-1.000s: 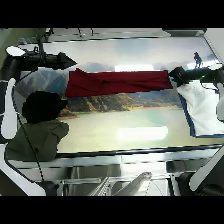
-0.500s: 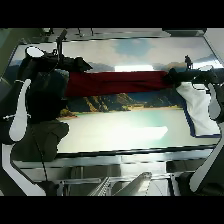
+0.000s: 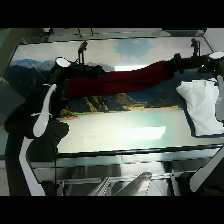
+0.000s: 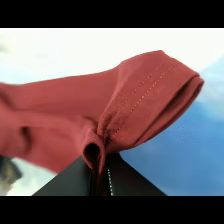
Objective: Fold the shirts.
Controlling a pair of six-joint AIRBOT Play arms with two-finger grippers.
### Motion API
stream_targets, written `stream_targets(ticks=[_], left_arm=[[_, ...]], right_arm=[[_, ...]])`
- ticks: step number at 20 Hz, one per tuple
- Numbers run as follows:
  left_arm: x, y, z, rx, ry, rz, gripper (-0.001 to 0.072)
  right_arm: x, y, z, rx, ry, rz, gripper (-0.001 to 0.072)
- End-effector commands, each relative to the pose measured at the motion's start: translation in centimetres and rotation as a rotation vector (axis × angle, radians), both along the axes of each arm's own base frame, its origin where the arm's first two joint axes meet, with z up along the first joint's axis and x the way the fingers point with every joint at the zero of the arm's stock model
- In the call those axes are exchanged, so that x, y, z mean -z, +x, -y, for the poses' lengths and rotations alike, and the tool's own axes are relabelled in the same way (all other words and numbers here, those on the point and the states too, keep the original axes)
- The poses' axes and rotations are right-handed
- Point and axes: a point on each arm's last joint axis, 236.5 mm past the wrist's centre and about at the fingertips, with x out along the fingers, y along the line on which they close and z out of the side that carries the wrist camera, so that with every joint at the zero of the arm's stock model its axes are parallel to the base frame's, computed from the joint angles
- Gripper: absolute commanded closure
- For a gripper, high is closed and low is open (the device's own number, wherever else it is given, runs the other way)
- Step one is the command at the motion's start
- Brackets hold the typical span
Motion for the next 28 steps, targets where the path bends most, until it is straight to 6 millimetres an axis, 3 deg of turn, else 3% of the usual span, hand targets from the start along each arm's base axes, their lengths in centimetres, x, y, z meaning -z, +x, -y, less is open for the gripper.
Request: stream_targets(ticks=[1, 4, 7, 9, 11, 13, 15, 16, 20, 22, 23, 25, 27, 28], left_arm=[[2.5, 2.7, 3.2, -0.203, -0.053, -0.017, 0.0701], [3.9, 3.3, 4.7, -0.320, -0.079, -0.029, 0.0702], [4.5, 2.9, 6.7, -0.306, -0.094, -0.041, 0.0705], [5.7, 2.7, 6.7, -0.318, -0.098, -0.078, 0.0707], [6.4, 2.0, 6.4, -0.301, -0.097, -0.135, 0.0707], [6.1, 0.5, 5.9, -0.229, -0.090, -0.201, 0.0707], [2.3, -1.0, 3.8, -0.133, -0.094, -0.246, 0.0707], [-0.7, -1.6, 1.9, -0.094, -0.099, -0.245, 0.0707], [-16.7, -1.7, -10.7, -0.119, -0.121, -0.035, 0.0705], [-24.1, -2.6, -17.5, -0.211, -0.120, 0.101, 0.0699], [-26.6, -3.2, -20.1, -0.249, -0.109, 0.158, 0.0698], [-30.2, -4.5, -24.2, -0.317, -0.088, 0.249, 0.0698], [-31.2, -5.3, -26.7, -0.376, -0.073, 0.286, 0.0690], [-30.9, -5.6, -27.3, -0.386, -0.064, 0.285, 0.0690]], right_arm=[[-8.2, -1.8, -4.7, -0.097, 0.074, 0.109, 0.0697], [-12.3, -2.9, -9.7, -0.159, 0.098, 0.169, 0.0697], [-12.7, -3.9, -15.3, -0.231, 0.116, 0.164, 0.0697], [-12.8, -4.5, -18.9, -0.269, 0.123, 0.170, 0.0697], [-13.1, -4.5, -21.3, -0.276, 0.127, 0.186, 0.0696], [-13.2, -4.5, -22.4, -0.265, 0.138, 0.181, 0.0696], [-13.3, -4.4, -23.2, -0.261, 0.142, 0.184, 0.0697], [-13.2, -4.5, -23.6, -0.265, 0.143, 0.182, 0.0697], [-12.3, -3.9, -27.7, -0.244, 0.152, 0.200, 0.0696], [-10.8, -2.8, -31.5, -0.192, 0.160, 0.218, 0.0696], [-9.9, -2.4, -33.7, -0.159, 0.175, 0.224, 0.0696], [-7.9, -1.9, -38.7, -0.090, 0.240, 0.241, 0.0696], [-5.1, -1.9, -43.2, -0.003, 0.314, 0.243, 0.0695], [-3.5, -2.3, -45.1, 0.038, 0.349, 0.221, 0.0662]])
